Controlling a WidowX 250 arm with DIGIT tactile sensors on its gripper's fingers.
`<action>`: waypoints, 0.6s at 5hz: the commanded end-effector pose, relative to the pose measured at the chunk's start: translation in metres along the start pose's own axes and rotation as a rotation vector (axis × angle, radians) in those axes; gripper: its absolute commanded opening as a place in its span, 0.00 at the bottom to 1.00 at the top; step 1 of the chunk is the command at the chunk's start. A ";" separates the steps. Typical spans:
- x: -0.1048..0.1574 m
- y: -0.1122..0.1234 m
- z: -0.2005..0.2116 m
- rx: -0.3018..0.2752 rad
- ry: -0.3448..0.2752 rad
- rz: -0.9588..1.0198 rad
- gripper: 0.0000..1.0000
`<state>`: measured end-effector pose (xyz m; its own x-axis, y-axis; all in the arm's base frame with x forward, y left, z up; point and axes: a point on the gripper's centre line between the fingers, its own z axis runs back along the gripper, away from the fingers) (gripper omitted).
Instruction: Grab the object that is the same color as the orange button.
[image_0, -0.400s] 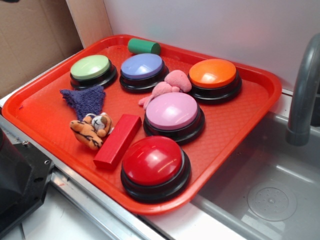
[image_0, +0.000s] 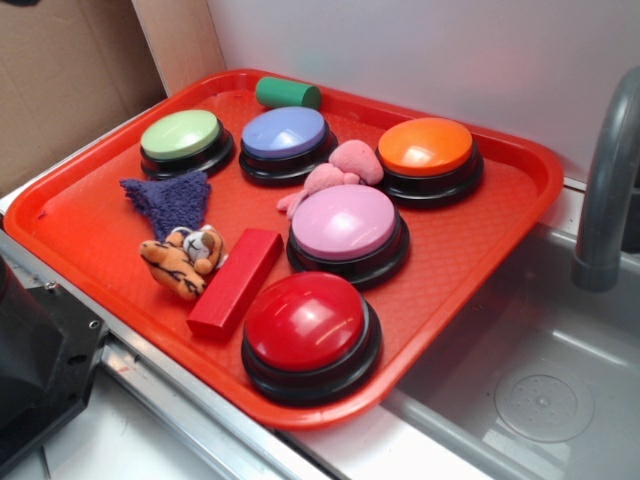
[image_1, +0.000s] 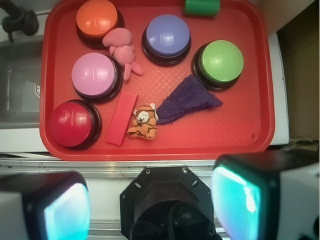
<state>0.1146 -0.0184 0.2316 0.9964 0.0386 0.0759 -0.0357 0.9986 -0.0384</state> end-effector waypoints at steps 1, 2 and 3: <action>0.017 -0.018 -0.046 -0.069 -0.036 0.139 1.00; 0.022 -0.020 -0.083 -0.109 -0.065 0.234 1.00; 0.022 -0.016 -0.117 -0.145 -0.071 0.284 1.00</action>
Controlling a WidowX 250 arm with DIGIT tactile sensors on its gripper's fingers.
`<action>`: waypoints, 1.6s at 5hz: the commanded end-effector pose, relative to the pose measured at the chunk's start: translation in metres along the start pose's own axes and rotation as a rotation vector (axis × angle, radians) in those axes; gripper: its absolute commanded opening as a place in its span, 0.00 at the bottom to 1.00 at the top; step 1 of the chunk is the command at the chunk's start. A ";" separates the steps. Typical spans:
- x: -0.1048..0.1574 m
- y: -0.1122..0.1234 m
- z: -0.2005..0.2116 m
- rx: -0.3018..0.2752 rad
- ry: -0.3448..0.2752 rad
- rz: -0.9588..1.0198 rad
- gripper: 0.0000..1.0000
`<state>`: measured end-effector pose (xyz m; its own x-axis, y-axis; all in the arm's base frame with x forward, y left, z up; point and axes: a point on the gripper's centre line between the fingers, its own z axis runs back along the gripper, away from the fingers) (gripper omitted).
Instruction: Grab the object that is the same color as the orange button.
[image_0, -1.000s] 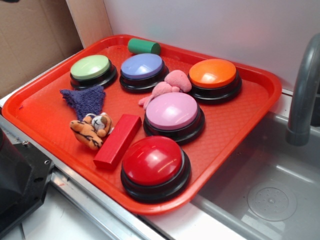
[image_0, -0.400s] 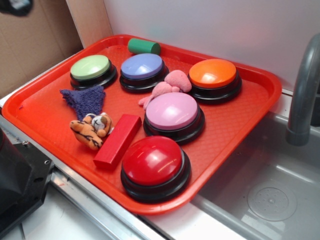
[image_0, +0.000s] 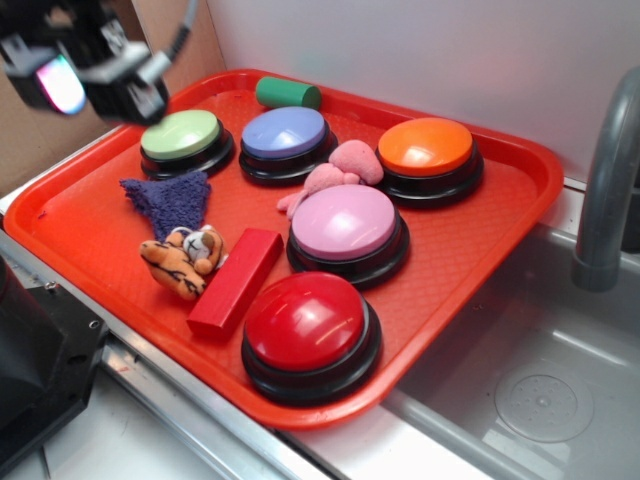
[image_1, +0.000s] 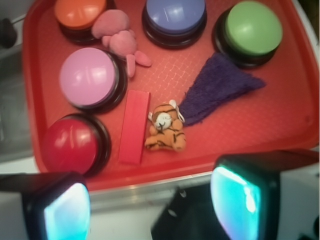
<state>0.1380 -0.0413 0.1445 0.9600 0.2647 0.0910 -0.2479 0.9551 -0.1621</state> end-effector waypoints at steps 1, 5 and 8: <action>0.004 0.020 -0.062 -0.068 -0.008 0.098 1.00; 0.009 0.032 -0.121 -0.014 -0.044 0.194 0.07; 0.012 0.023 -0.091 0.045 -0.063 0.185 0.00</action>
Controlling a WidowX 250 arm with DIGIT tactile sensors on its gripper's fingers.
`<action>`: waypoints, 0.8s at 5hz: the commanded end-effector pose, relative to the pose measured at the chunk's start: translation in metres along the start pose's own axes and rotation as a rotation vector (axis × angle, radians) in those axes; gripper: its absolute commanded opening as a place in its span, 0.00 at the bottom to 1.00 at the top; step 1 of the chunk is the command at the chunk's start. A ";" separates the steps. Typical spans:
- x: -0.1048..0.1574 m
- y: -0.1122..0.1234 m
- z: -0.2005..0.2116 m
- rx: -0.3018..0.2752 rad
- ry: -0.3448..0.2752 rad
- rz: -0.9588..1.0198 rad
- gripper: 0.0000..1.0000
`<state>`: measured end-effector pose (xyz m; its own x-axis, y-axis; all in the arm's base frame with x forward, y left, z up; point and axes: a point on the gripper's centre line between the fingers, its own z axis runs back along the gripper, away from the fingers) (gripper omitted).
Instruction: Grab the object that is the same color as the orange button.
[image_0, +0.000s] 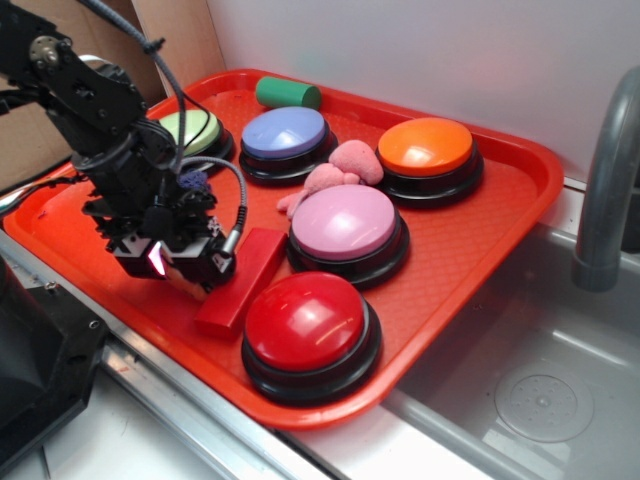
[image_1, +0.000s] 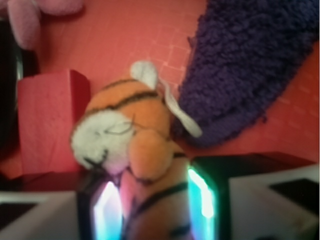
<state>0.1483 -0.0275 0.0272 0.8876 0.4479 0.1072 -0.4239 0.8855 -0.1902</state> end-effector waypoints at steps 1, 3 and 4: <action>0.018 -0.006 0.062 0.123 0.039 -0.024 0.00; 0.030 0.001 0.141 0.195 -0.009 -0.074 0.00; 0.030 0.011 0.166 0.174 -0.107 -0.036 0.00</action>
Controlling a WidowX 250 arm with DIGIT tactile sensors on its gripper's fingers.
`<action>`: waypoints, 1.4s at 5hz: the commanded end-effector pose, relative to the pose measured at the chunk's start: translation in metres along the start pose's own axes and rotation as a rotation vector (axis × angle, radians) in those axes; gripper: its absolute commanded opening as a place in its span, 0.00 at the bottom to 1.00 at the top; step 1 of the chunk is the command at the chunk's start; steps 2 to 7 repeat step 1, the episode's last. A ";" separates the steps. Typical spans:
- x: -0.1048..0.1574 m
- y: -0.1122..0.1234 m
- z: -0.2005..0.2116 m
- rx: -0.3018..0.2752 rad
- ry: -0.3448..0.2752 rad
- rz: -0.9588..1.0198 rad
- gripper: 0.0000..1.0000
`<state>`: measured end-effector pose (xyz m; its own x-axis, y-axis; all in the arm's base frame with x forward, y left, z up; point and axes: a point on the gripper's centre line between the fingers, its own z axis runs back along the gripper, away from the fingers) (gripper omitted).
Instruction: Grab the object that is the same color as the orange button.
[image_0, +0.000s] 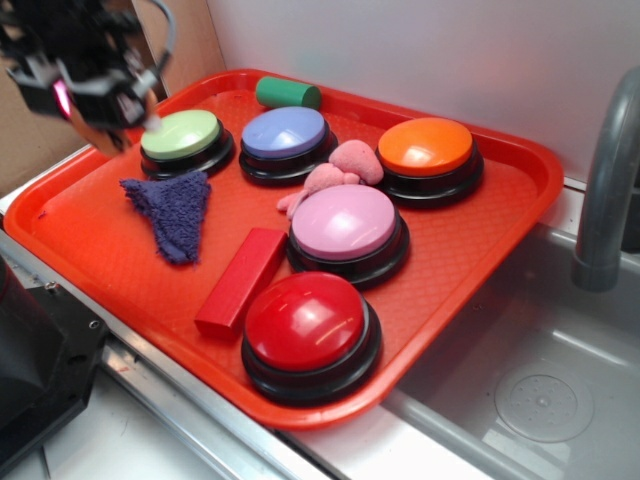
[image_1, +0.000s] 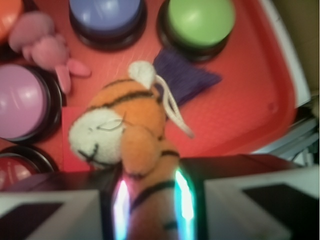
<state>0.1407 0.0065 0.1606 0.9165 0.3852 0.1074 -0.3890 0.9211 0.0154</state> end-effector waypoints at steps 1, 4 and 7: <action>0.005 0.020 0.031 -0.029 -0.074 0.101 0.00; 0.005 0.020 0.031 -0.029 -0.074 0.101 0.00; 0.005 0.020 0.031 -0.029 -0.074 0.101 0.00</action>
